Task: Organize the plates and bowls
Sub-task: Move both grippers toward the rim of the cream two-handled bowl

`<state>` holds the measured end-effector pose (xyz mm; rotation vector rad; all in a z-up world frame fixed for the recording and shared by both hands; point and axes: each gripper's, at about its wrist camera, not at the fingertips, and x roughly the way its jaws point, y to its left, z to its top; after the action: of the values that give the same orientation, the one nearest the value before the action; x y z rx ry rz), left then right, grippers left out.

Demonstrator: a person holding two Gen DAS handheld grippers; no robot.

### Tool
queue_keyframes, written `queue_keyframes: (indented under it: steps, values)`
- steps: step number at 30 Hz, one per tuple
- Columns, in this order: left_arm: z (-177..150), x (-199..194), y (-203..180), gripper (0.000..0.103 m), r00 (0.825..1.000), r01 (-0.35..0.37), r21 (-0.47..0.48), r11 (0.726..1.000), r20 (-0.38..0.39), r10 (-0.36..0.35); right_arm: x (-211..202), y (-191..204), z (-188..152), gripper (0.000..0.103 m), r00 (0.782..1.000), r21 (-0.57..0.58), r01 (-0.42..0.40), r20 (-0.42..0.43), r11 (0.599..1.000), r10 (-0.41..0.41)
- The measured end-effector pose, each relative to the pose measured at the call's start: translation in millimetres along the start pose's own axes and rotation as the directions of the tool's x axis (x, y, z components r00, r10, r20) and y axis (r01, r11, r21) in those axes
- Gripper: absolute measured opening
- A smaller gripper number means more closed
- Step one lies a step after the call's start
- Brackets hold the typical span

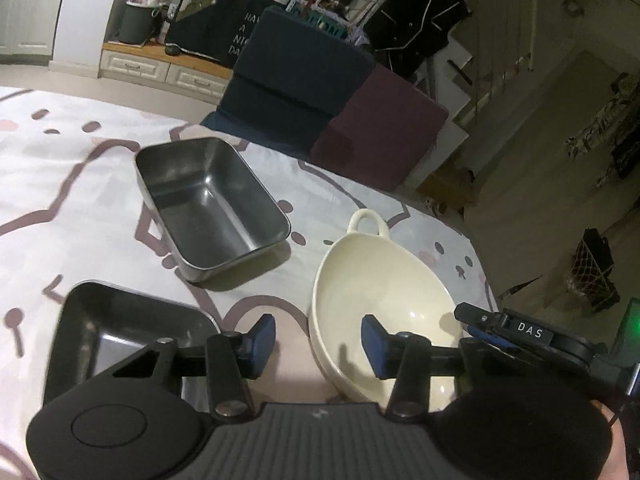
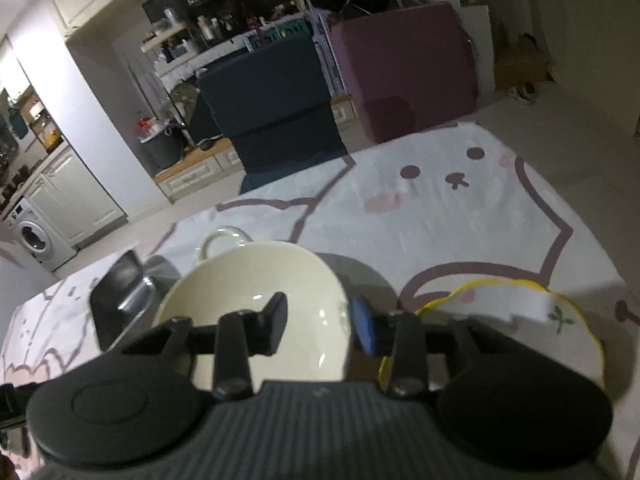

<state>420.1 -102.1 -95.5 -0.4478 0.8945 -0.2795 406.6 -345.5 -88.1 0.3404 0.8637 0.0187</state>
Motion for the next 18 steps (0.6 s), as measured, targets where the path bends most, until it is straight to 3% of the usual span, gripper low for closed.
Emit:
queue_keyframes:
  steps: [3, 5, 6, 8, 9, 11, 15, 18]
  values:
    - [3.2, 15.1, 1.5, 0.044, 1.0, 0.007, 0.008, 1.0, -0.007, -0.007, 10.3, -1.5, 0.7, 0.04, 1.0, -0.007, 0.012, -0.001, 1.0, -0.012]
    - [3.8, 23.7, 2.0, 0.041, 1.0, 0.004, 0.017, 1.0, -0.013, -0.003, 15.8, -3.3, -0.3, 0.027, 1.0, -0.001, 0.008, -0.011, 1.0, -0.008]
    - [3.5, 28.2, 2.0, 0.039, 1.0, 0.0, 0.023, 1.0, -0.017, 0.0, 18.6, -3.7, -0.3, 0.026, 1.0, 0.001, 0.001, -0.017, 1.0, -0.001]
    - [2.3, 34.3, 2.4, 0.032, 1.0, -0.004, 0.034, 0.999, -0.023, 0.005, 19.8, -2.3, -0.6, 0.023, 1.0, -0.011, 0.008, -0.018, 1.0, -0.008]
    - [1.8, 37.5, 2.5, 0.022, 1.0, -0.008, 0.045, 0.999, -0.025, 0.009, 20.7, -1.3, -0.9, 0.021, 1.0, -0.021, 0.017, -0.016, 1.0, -0.017]
    - [2.3, 41.3, 2.2, 0.018, 1.0, -0.003, 0.066, 0.998, -0.023, 0.005, 19.4, -0.3, -1.4, 0.012, 0.999, -0.037, 0.035, -0.011, 0.999, -0.036]
    - [2.5, 46.1, 0.5, 0.007, 1.0, 0.014, 0.095, 0.995, -0.022, -0.012, 20.4, 1.7, -3.4, 0.01, 0.999, -0.082, 0.044, -0.003, 0.996, -0.044]
    - [0.0, 43.9, -5.4, 0.007, 1.0, -0.01, 0.157, 0.988, -0.006, 0.011, 18.0, 3.1, -5.4, 0.009, 0.999, -0.097, 0.045, -0.003, 0.994, -0.046]
